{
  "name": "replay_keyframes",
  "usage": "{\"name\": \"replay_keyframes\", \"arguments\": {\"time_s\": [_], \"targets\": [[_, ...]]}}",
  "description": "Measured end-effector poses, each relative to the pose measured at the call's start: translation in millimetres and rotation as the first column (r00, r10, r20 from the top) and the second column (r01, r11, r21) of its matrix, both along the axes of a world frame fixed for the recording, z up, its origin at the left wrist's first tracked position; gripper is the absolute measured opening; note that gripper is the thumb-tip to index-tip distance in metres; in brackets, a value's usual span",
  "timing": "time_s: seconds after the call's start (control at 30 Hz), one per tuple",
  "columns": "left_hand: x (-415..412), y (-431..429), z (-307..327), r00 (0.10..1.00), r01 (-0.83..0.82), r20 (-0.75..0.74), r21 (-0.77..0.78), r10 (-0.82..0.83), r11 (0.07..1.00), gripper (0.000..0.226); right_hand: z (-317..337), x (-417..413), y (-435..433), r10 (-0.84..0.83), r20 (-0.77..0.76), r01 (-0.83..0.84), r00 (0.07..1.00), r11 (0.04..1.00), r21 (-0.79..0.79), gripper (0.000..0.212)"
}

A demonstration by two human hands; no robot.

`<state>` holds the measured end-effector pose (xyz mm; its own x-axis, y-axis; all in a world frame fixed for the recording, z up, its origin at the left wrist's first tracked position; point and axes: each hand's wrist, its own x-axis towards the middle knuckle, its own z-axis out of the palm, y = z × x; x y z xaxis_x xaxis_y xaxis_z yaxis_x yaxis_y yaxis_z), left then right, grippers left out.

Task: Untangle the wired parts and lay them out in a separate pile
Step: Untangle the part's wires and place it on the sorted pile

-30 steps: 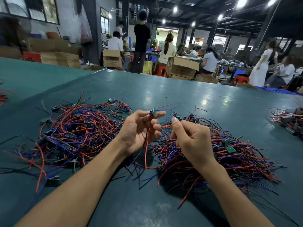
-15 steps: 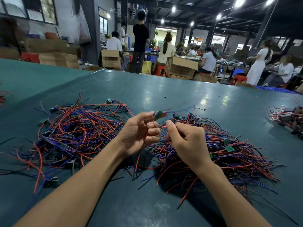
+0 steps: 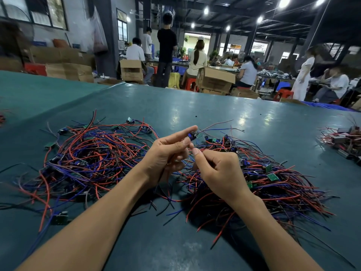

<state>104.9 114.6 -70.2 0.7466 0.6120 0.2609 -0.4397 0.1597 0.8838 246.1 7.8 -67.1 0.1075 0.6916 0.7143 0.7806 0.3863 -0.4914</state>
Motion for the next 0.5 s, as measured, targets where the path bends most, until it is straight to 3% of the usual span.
{"name": "replay_keyframes", "arguments": {"time_s": [0.13, 0.23, 0.3, 0.37, 0.5], "targets": [[1.0, -5.5, 12.5, 0.995, -0.102, -0.001, 0.082, 0.102, 0.991, 0.037, 1.2, -13.6, -7.2, 0.070, 0.266, -0.079, 0.962, 0.996, 0.026, 0.048], [5.3, -11.3, 29.0, 0.960, -0.211, -0.086, 0.410, 0.268, 0.887, 0.033, -3.7, -34.8, -14.1, 0.174, 0.420, -0.198, 0.891, 0.980, 0.013, 0.043], [13.8, -15.4, 41.2, 0.923, -0.205, -0.129, 0.633, 0.363, 0.746, 0.032, -10.4, -47.2, -18.4, 0.270, 0.448, -0.276, 0.852, 0.960, -0.052, 0.040], [27.7, -24.1, 56.5, 0.919, -0.134, -0.146, 0.759, 0.366, 0.638, 0.033, -12.9, -56.5, -19.0, 0.338, 0.462, -0.284, 0.820, 0.941, -0.183, 0.039], [68.6, -51.7, 79.9, 0.957, 0.013, -0.172, 0.831, 0.234, 0.556, 0.033, -12.9, -57.0, -12.0, 0.412, 0.427, -0.330, 0.805, 0.909, -0.256, 0.030]]}}
